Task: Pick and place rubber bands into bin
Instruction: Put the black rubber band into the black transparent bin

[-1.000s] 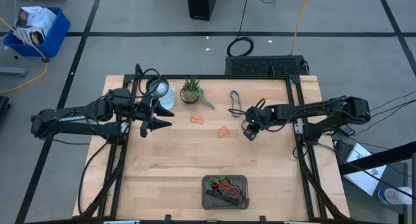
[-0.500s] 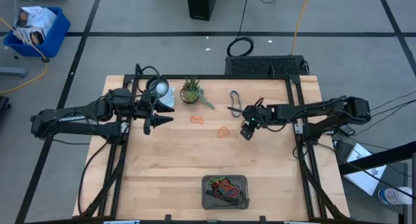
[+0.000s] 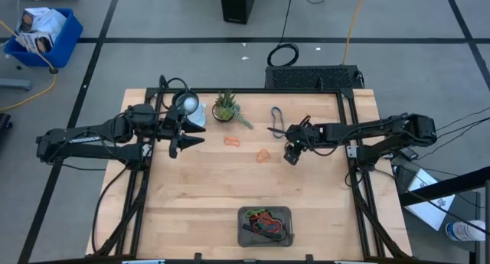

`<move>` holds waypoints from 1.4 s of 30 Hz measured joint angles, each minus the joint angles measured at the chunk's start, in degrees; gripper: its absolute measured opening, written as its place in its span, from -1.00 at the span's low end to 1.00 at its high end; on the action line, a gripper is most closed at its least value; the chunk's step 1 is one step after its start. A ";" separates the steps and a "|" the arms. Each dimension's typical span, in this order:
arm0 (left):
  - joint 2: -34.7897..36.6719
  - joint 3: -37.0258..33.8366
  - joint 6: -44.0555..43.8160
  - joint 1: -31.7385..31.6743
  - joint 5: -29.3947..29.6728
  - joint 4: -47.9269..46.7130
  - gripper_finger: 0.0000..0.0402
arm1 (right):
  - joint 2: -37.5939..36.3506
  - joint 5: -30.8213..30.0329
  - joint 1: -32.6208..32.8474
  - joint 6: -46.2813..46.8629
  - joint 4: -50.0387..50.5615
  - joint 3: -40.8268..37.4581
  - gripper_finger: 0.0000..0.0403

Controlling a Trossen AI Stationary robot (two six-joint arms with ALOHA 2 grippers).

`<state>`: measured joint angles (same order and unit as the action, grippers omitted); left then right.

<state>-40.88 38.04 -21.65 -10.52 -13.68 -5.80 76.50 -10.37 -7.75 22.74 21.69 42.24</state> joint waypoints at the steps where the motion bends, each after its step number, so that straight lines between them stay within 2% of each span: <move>1: 0.00 0.00 -0.10 0.00 -0.02 0.00 0.14 | 0.07 0.04 0.04 0.00 -0.01 0.00 -0.08; 20: 0.02 0.00 -2.86 0.04 0.27 -0.02 0.14 | 11.33 1.77 -0.07 -1.55 -0.53 0.07 -0.16; 22: 0.01 0.00 -2.68 0.04 0.27 -0.02 0.14 | 11.62 3.35 -0.45 -1.20 -0.48 0.09 -0.19; 27: 0.02 0.00 -2.24 0.06 0.29 -0.04 0.14 | 11.83 5.39 -0.88 -0.96 -0.48 0.14 -0.39; 35: 0.00 0.00 -2.05 0.04 0.29 -0.07 0.14 | 11.92 4.59 -1.13 -2.18 -1.23 0.10 -0.95; 39: 0.02 0.00 -2.07 0.04 0.29 -0.07 0.14 | 10.33 4.73 -0.32 -2.38 -1.84 -0.11 -0.97; 42: 0.00 0.00 -2.07 0.06 0.29 -0.07 0.14 | 6.25 4.98 1.32 -2.41 -2.08 0.31 -0.99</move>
<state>-40.88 38.04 -23.73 -10.46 -13.39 -5.87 82.75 -5.39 -6.44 20.33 19.61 42.55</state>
